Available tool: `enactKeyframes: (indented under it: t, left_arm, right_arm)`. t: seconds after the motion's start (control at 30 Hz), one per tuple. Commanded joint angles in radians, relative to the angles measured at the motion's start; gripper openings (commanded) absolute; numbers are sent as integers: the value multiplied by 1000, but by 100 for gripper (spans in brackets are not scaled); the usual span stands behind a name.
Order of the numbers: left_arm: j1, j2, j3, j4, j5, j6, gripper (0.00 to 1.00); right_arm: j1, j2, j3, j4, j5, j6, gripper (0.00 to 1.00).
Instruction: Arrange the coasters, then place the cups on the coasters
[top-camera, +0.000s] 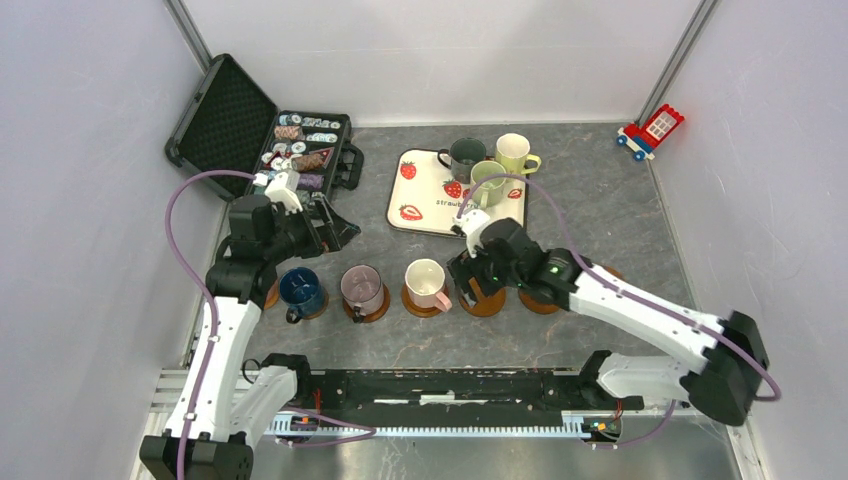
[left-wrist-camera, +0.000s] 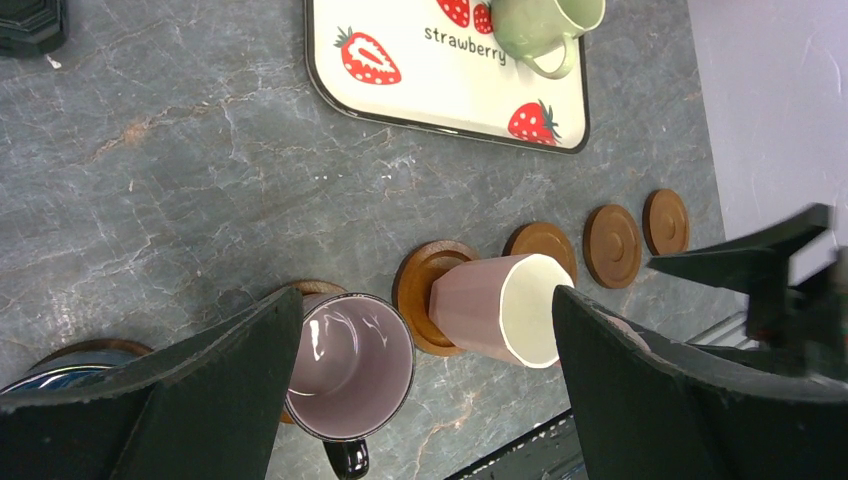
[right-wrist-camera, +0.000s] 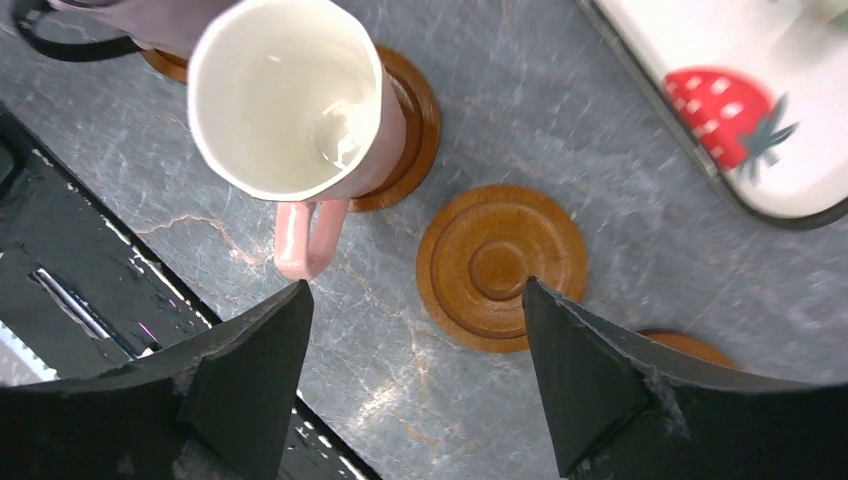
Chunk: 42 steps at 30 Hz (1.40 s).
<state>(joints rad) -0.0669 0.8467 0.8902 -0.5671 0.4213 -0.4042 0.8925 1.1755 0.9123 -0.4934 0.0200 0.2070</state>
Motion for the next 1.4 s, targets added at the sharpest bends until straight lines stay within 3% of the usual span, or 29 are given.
enactKeyframes:
  t: [0.0, 0.1, 0.3, 0.5, 0.73, 1.17, 1.37]
  left_arm:
    - [7, 26, 41, 19, 13, -15, 100]
    - [7, 54, 50, 27, 5, -24, 100]
    - [7, 82, 48, 36, 5, -41, 100]
    - [6, 101, 46, 44, 8, -52, 100]
    - [7, 115, 47, 50, 12, -59, 100]
    - [6, 110, 35, 55, 22, -61, 100]
    - [7, 108, 36, 49, 22, -53, 100]
  right_arm:
    - [-4, -61, -16, -8, 25, -101, 80]
    - [-3, -23, -62, -19, 20, -90, 74]
    - [1, -33, -183, 172, -17, -129, 61]
    - [21, -25, -240, 275, -17, -131, 36]
    - [56, 20, -252, 360, -17, -107, 13]
    - [127, 43, -255, 382, -56, -55, 1]
    - [162, 60, -247, 405, -57, -32, 0]
